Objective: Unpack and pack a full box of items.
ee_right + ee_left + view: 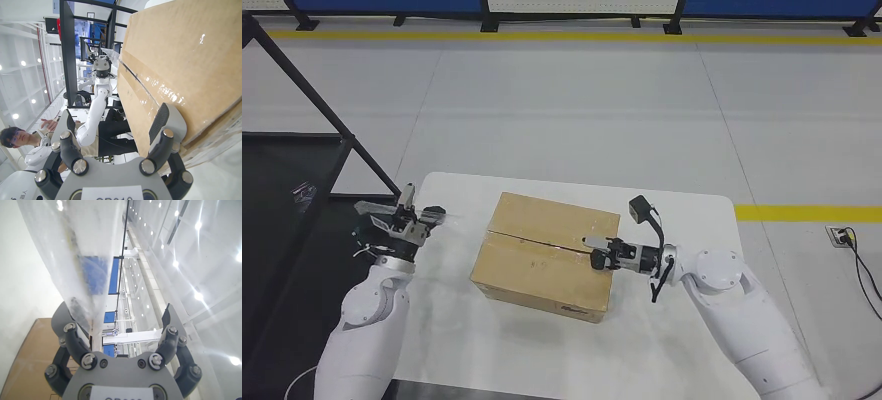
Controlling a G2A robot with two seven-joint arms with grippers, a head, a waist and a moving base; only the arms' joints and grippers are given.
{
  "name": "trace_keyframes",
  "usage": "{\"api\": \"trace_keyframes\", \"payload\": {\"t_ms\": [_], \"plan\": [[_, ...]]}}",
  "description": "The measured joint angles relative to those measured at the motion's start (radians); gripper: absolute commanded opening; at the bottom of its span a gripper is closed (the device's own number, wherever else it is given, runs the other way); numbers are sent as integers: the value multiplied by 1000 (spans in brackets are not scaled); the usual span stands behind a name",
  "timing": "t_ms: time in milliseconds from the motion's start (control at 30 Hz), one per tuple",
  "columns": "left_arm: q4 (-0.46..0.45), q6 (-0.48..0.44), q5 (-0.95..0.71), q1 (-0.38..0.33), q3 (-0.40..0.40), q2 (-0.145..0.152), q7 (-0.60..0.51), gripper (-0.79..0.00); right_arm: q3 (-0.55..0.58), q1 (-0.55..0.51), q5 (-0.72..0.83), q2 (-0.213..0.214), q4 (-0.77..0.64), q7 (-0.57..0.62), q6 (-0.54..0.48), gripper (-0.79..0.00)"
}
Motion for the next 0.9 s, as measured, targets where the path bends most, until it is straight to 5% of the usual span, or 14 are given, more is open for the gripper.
{"api": "trace_keyframes", "payload": {"t_ms": [567,900], "plan": [[-241,64,151,44,43,-2,83,0,18,-16,7,5,-6,-8,-19,0],[-308,86,178,46,99,-13,101,0,44,-36,19,12,-11,-17,-42,0]]}}
